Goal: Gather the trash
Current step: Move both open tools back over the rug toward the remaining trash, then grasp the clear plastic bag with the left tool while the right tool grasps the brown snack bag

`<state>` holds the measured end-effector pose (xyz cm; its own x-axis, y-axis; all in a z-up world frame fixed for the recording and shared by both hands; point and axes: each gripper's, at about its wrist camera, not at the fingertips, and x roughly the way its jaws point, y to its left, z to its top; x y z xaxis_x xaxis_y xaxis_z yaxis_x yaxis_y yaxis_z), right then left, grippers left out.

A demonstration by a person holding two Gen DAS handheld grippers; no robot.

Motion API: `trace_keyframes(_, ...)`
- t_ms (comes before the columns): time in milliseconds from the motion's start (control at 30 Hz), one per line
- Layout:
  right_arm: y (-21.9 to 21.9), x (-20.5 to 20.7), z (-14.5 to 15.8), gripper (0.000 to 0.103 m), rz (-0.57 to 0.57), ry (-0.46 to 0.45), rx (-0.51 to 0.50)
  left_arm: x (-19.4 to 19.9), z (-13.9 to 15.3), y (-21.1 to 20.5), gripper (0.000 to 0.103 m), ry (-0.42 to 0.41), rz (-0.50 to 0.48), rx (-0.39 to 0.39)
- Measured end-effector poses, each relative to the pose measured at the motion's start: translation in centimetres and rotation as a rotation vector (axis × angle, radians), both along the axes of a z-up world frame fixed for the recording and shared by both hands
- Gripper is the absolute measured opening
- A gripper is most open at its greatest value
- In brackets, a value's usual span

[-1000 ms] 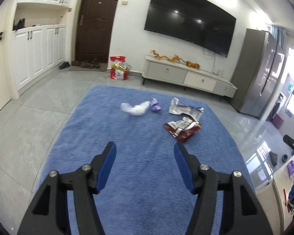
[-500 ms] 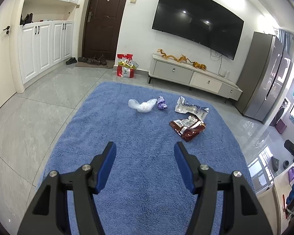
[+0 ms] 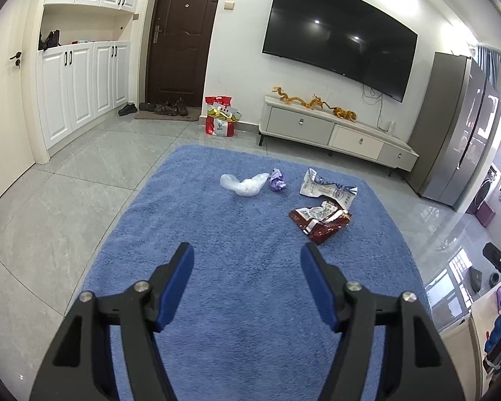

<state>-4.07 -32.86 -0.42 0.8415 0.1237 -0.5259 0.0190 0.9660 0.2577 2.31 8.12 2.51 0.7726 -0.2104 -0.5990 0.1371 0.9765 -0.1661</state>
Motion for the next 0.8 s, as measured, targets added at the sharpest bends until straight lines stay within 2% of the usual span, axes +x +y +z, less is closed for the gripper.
trace_keyframes(200, -0.9, 0.9, -0.7, 0.064, -0.003, 0.021, 0.015, 1.3, -0.4, -0.9, 0.067, 0.018, -0.015, 0.014)
trace_keyframes(367, -0.3, 3.5, -1.9, 0.064, 0.015, 0.059, 0.017, 3.5, -1.3, -1.0, 0.068, 0.051, -0.026, 0.020)
trace_keyframes(567, 1.8, 9.4, -4.3, 0.065, 0.080, 0.107, 0.041, 6.4, -2.6, -1.3, 0.068, 0.082, -0.051, 0.030)
trace_keyframes(700, 3.6, 13.6, -6.0, 0.071, 0.126, 0.137, 0.044, 10.0, -3.5, -1.7, 0.068, 0.078, -0.068, 0.079)
trace_keyframes(800, 4.9, 16.8, -7.3, 0.072, 0.150, 0.155, 0.058, 13.6, -4.2, -2.5, 0.075, 0.068, -0.095, 0.115)
